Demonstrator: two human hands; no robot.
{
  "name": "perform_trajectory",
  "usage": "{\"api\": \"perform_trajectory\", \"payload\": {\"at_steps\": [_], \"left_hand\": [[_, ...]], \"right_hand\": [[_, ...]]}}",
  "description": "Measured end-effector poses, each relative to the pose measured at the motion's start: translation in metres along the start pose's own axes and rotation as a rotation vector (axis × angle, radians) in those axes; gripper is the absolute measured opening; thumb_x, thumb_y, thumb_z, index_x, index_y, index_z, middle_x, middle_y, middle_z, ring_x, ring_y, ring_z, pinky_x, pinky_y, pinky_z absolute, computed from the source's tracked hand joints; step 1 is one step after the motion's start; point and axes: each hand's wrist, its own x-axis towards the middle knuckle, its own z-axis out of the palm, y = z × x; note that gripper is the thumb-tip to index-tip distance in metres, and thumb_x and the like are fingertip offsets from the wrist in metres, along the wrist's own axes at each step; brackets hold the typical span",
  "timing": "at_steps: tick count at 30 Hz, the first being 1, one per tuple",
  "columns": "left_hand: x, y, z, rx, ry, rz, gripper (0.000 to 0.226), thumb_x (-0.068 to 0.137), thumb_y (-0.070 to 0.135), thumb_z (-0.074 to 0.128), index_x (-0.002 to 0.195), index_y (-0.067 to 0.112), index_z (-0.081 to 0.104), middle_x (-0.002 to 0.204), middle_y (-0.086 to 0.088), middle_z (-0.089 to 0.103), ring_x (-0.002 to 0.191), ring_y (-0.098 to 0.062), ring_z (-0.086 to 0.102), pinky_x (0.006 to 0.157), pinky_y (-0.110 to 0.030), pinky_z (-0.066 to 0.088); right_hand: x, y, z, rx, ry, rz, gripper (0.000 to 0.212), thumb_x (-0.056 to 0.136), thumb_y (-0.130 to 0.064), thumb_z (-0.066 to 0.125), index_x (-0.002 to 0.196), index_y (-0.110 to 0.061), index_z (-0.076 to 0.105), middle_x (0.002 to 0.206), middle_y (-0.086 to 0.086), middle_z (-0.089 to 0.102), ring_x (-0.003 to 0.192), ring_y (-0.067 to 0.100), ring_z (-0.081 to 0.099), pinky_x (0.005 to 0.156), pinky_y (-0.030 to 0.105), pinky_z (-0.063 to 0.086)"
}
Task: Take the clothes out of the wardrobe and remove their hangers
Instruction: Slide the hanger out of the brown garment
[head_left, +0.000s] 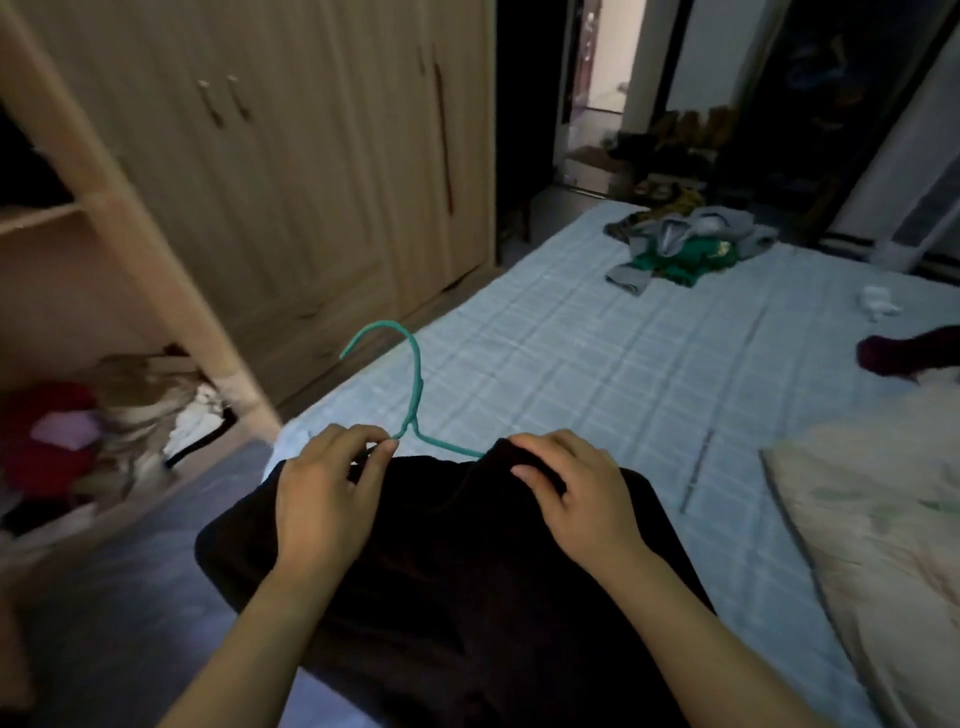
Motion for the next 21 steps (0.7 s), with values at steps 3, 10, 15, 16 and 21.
{"api": "perform_trajectory", "payload": {"at_steps": [3, 10, 15, 16, 21], "left_hand": [[-0.018, -0.047, -0.06, 0.004, 0.082, -0.105, 0.003, 0.086, 0.02, 0.064, 0.085, 0.018, 0.066, 0.084, 0.004, 0.063, 0.075, -0.018, 0.059, 0.066, -0.035, 0.047], [-0.055, -0.152, -0.189, 0.124, 0.241, -0.239, 0.002, 0.084, 0.015, 0.067, 0.083, 0.013, 0.067, 0.08, 0.006, 0.06, 0.078, -0.019, 0.059, 0.067, -0.025, 0.041], [-0.036, -0.208, -0.255, 0.238, 0.318, -0.222, 0.018, 0.084, 0.031, 0.058, 0.085, 0.016, 0.068, 0.081, 0.005, 0.062, 0.08, -0.015, 0.056, 0.067, -0.026, 0.039], [-0.03, -0.22, -0.264, 0.261, 0.325, -0.218, 0.02, 0.084, 0.033, 0.057, 0.086, 0.017, 0.069, 0.082, 0.004, 0.063, 0.08, -0.016, 0.057, 0.067, -0.027, 0.041], [0.02, -0.285, -0.298, 0.342, 0.348, -0.173, 0.03, 0.084, 0.043, 0.049, 0.086, 0.02, 0.068, 0.079, 0.005, 0.061, 0.076, -0.019, 0.057, 0.063, -0.034, 0.046]], "right_hand": [[0.015, -0.057, 0.045, 0.014, -0.046, -0.11, 0.028, 0.092, -0.042, 0.048, 0.117, -0.033, 0.057, 0.093, -0.009, 0.061, 0.081, 0.008, 0.058, 0.074, 0.034, 0.048], [0.037, -0.182, 0.15, 0.132, -0.179, -0.334, 0.033, 0.09, -0.045, 0.048, 0.118, -0.031, 0.06, 0.09, -0.008, 0.062, 0.075, 0.007, 0.059, 0.061, 0.03, 0.053], [0.073, -0.244, 0.211, 0.245, -0.172, -0.445, 0.035, 0.089, -0.041, 0.053, 0.119, -0.026, 0.062, 0.088, -0.005, 0.064, 0.075, 0.009, 0.061, 0.061, 0.029, 0.052], [0.081, -0.253, 0.225, 0.261, -0.181, -0.455, 0.035, 0.089, -0.041, 0.052, 0.119, -0.026, 0.062, 0.087, -0.005, 0.064, 0.075, 0.01, 0.061, 0.062, 0.03, 0.052], [0.142, -0.289, 0.294, 0.333, -0.195, -0.487, 0.036, 0.089, -0.04, 0.052, 0.12, -0.024, 0.062, 0.089, -0.006, 0.063, 0.077, 0.006, 0.056, 0.066, 0.013, 0.043]]}}
